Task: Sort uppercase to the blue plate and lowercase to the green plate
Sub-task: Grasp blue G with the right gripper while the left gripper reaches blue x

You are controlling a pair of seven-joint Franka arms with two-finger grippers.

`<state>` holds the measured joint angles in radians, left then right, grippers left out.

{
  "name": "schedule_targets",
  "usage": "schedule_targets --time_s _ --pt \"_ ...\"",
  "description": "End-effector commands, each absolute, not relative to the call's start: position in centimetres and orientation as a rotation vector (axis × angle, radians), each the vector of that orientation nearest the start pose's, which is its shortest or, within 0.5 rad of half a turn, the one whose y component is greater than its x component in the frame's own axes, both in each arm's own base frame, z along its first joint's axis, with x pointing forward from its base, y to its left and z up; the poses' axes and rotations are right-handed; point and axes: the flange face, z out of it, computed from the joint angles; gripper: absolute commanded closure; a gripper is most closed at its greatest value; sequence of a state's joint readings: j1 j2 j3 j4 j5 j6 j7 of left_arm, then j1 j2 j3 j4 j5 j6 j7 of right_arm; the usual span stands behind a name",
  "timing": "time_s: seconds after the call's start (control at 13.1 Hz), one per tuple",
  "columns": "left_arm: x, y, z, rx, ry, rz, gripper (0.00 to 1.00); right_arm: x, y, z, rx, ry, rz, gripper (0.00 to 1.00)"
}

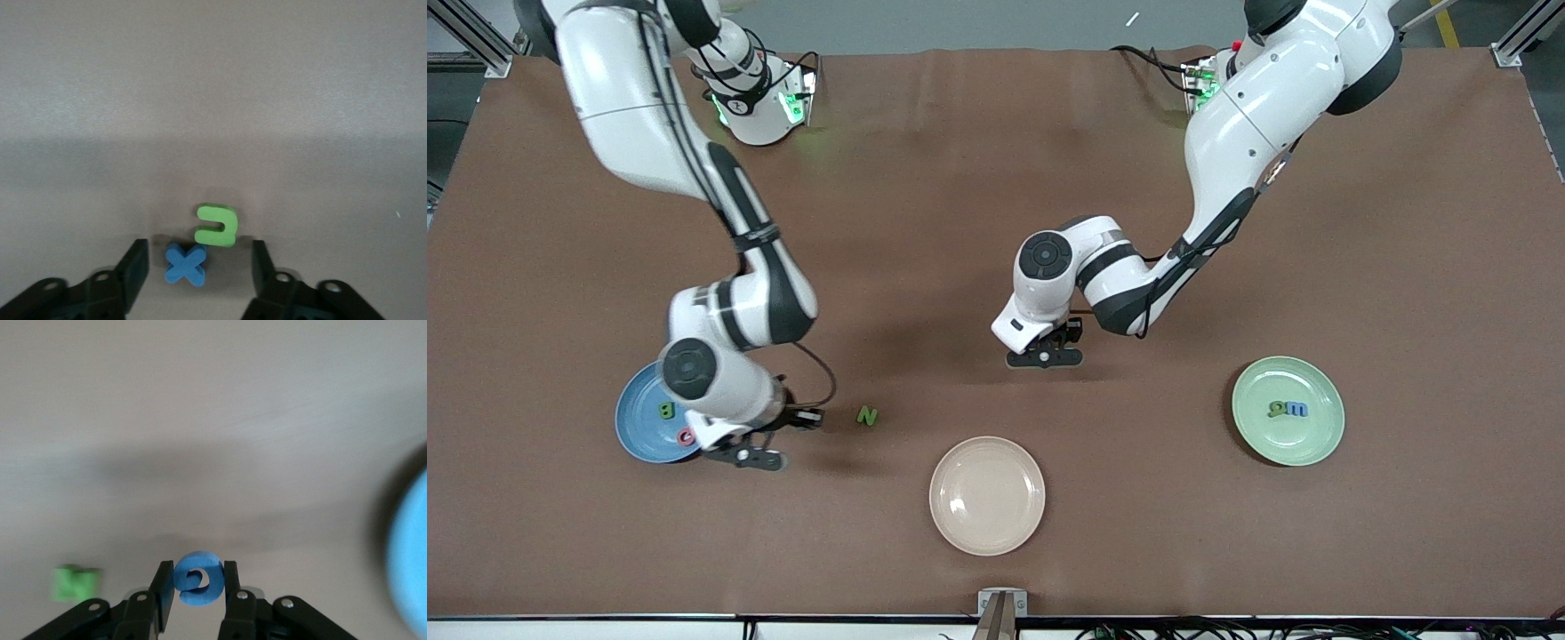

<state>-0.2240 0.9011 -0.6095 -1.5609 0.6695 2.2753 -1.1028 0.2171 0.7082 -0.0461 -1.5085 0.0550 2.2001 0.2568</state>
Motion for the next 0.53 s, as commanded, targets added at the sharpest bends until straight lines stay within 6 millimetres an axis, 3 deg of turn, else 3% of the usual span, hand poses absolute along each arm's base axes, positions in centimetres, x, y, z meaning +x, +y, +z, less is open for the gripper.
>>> schedule_targets --time_s 0.0,0.15,0.3,0.38,0.46 --pt "52.9 -46.1 17.7 -3.149 -0.015 -0.059 0.36 69.8 5.8 24.8 -3.116 -0.056 0.092 0.99" --pt "52.8 -46.0 17.6 -3.147 -0.014 -0.056 0.36 69.9 0.1 24.9 -3.103 -0.183 0.101 0.99" --pt "52.7 -45.7 17.4 -3.142 -0.018 -0.049 0.38 69.4 -2.6 24.2 -3.094 -0.230 0.121 0.97" --pt "52.4 -45.6 17.0 -3.134 -0.012 -0.036 0.40 69.2 -3.6 23.8 -3.088 -0.255 0.134 0.92" --pt "52.4 -45.5 17.0 -3.133 -0.018 -0.035 0.43 68.7 -5.1 23.1 -3.082 -0.264 0.156 0.81"
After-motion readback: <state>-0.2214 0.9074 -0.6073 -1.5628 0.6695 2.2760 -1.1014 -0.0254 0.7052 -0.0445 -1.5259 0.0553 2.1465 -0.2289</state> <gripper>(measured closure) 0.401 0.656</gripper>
